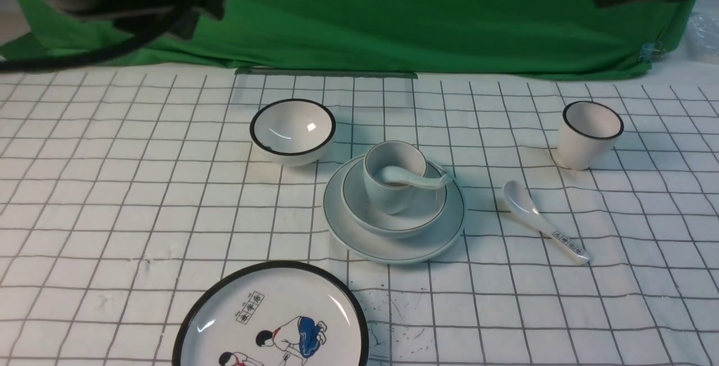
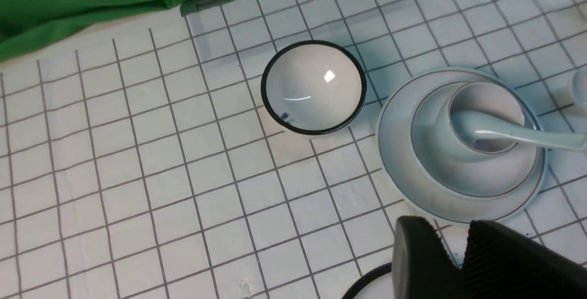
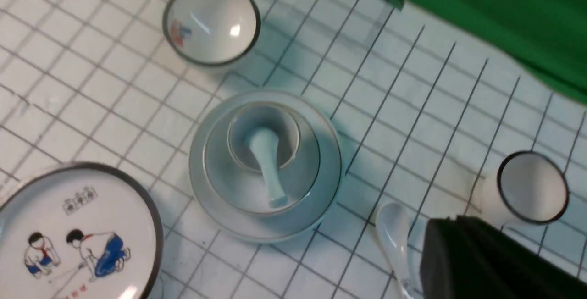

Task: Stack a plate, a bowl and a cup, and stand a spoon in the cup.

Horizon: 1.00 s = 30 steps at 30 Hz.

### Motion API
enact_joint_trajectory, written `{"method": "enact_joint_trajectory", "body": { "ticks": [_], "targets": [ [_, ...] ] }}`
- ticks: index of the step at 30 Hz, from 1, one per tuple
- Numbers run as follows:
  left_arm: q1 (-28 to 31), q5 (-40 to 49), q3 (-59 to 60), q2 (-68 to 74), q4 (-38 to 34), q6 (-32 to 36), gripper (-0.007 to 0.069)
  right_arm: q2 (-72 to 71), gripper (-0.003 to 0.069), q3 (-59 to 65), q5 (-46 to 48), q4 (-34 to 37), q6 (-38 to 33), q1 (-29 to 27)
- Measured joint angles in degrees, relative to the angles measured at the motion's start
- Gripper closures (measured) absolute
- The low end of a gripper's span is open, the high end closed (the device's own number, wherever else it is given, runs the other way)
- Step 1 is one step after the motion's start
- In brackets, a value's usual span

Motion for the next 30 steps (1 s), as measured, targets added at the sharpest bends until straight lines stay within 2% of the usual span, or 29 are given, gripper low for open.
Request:
{"method": "enact_joint_trajectory", "body": {
  "ticks": [1, 7, 10, 11, 13, 15, 19, 30],
  "targets": [
    [0.00, -0.36, 1.22, -1.10, 0.00, -0.13, 0.0468, -2.04, 0.0634, 2.95, -2.43, 0.00, 0.18, 0.00],
    [0.00, -15.73, 26.48, -21.78, -0.26, -5.29, 0.0468, -36.14, 0.0634, 39.35, -32.12, -1.17, 1.64, 0.00],
    [0.00, -26.90, 38.72, -31.45, -0.52, -8.32, 0.0468, -50.27, 0.0636, 55.45, -44.54, -1.17, 1.67, 0.00],
    [0.00, -26.90, 39.50, -32.08, -0.60, -8.32, 0.0468, -51.04, 0.0636, 57.46, -46.08, -1.17, 1.67, 0.00],
    [0.00, -34.53, 48.73, -39.66, -0.87, -11.06, 0.0468, -59.80, 0.0636, 68.33, -55.29, -1.17, 1.83, 0.00],
    [0.00, -37.74, 52.96, -43.23, -0.87, -12.00, 0.0468, -63.57, 0.0636, 74.09, -59.88, -1.17, 1.81, 0.00],
    [0.00, -43.75, 61.58, -50.96, -0.87, -13.23, 0.0468, -70.42, 0.0630, 81.98, -68.41, -1.17, 2.65, 0.00],
    [0.00, -45.03, 64.21, -54.76, -0.87, -13.36, 0.0461, -71.77, 0.0580, 82.73, -72.23, -1.17, 4.60, 0.00]
  ]
}}
